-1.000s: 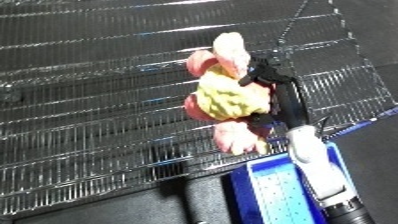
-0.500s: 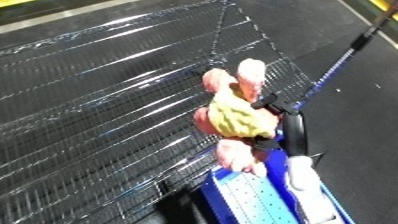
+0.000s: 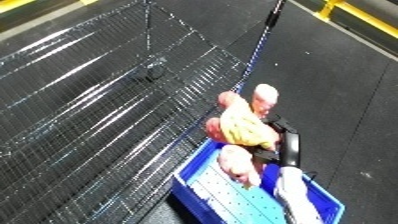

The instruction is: Pick up the object and place it into the box

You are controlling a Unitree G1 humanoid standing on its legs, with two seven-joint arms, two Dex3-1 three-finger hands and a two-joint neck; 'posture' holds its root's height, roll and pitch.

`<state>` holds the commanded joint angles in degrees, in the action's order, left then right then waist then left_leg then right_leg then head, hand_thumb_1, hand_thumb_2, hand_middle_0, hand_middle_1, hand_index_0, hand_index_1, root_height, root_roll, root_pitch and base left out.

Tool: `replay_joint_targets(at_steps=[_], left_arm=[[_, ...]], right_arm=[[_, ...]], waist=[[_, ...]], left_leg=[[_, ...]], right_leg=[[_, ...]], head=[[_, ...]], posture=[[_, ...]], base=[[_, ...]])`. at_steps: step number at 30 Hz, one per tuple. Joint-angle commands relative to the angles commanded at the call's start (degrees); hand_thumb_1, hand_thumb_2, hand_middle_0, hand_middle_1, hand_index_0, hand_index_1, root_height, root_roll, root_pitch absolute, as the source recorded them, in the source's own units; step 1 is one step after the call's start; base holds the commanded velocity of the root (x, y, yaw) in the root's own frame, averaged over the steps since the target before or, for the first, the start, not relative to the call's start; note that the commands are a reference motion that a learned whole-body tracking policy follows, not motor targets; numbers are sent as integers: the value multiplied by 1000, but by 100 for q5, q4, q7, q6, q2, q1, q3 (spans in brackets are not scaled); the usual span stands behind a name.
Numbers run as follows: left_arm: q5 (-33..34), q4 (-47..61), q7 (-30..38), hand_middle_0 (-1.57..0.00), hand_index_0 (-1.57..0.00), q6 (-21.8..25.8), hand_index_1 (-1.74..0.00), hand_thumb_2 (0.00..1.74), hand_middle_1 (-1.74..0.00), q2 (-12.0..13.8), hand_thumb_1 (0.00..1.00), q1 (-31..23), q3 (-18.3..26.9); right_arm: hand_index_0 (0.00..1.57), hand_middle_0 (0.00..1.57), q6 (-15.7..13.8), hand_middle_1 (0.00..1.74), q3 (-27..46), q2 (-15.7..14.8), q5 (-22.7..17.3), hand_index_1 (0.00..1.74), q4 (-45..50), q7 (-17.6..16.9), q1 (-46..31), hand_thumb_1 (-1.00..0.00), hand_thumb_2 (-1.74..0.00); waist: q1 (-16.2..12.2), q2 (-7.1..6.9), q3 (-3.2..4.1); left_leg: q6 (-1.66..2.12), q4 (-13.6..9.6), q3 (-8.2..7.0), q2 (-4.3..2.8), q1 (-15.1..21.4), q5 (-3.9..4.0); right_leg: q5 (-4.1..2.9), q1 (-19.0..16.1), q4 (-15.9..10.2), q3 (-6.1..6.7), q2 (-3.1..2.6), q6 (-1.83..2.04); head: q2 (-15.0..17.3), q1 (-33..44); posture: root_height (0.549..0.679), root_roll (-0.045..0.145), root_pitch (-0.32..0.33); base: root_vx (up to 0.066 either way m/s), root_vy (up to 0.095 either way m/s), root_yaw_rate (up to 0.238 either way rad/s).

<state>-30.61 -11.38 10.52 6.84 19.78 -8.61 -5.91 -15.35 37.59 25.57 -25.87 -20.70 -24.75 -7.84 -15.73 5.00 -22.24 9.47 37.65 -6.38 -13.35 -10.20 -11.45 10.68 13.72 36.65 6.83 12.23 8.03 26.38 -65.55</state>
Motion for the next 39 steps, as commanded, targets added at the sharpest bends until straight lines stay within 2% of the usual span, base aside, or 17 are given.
replay_joint_targets(at_steps=[4,7,18,24,31,35,39], left_arm=[[-23,-41,-17,-1570,-1570,58,-1740,1740,-1740,67,1000,40,-33],[-4,-69,-19,-1570,-1570,86,-1740,1740,-1740,100,1000,50,-30],[91,-67,-87,-1570,-1570,87,-1740,1740,-1740,185,1000,33,-61],[151,-48,-96,-1570,-1570,93,-1740,1740,-1740,205,1000,36,-61],[173,-1,-94,-1570,-1570,94,-1740,1740,-1740,198,1000,27,-36],[177,26,-100,-1570,-1570,70,-1740,1740,-1740,156,1000,-4,0],[187,63,-122,-1570,-1570,15,-1740,1740,-1740,101,1000,-54,81]], right_arm=[[1099,1099,-177,1218,160,70,-699,1218,-734,43,151,-700,-1218],[864,864,-234,957,271,159,-997,957,-1130,65,209,-550,-957],[0,0,-243,0,391,314,-1074,0,-1523,154,163,0,0],[0,0,-282,0,380,282,-1008,0,-1422,136,186,0,0],[0,0,-288,0,303,246,-938,0,-1272,113,214,0,0],[0,0,-244,0,66,172,-722,0,-919,190,210,0,0],[0,0,-104,0,-381,-1,-355,0,-186,430,143,0,0]], waist=[[-19,8,25],[-19,14,47],[7,20,62],[34,19,70],[91,14,38],[146,13,13],[205,-5,-7]], left_leg=[[16,-34,-17,6,-1,16],[22,-67,-23,12,9,26],[25,-131,-18,15,20,74],[25,-167,-15,24,32,103],[21,-195,-7,41,34,137],[13,-212,0,50,32,162],[5,-246,16,62,46,192]], right_leg=[[-28,0,-52,-3,-9,4],[-38,-10,-86,-10,-15,5],[-22,-34,-134,-36,-32,11],[-15,-41,-135,-51,-23,19],[-12,-38,-132,-71,-16,21],[7,-33,-112,-79,-16,20],[34,-51,-95,-92,-17,21]], head=[[-45,-56],[1,-87],[95,-88],[260,-92],[539,53],[674,417],[831,921]], posture=[[644,73,-176],[645,72,-173],[647,73,-169],[647,74,-169],[647,75,-171],[646,75,-173],[645,74,-176]], base=[[-9,-1,-16],[0,-8,-14],[0,-6,11],[4,-2,14],[5,-4,18],[6,-6,14],[2,-5,34]])
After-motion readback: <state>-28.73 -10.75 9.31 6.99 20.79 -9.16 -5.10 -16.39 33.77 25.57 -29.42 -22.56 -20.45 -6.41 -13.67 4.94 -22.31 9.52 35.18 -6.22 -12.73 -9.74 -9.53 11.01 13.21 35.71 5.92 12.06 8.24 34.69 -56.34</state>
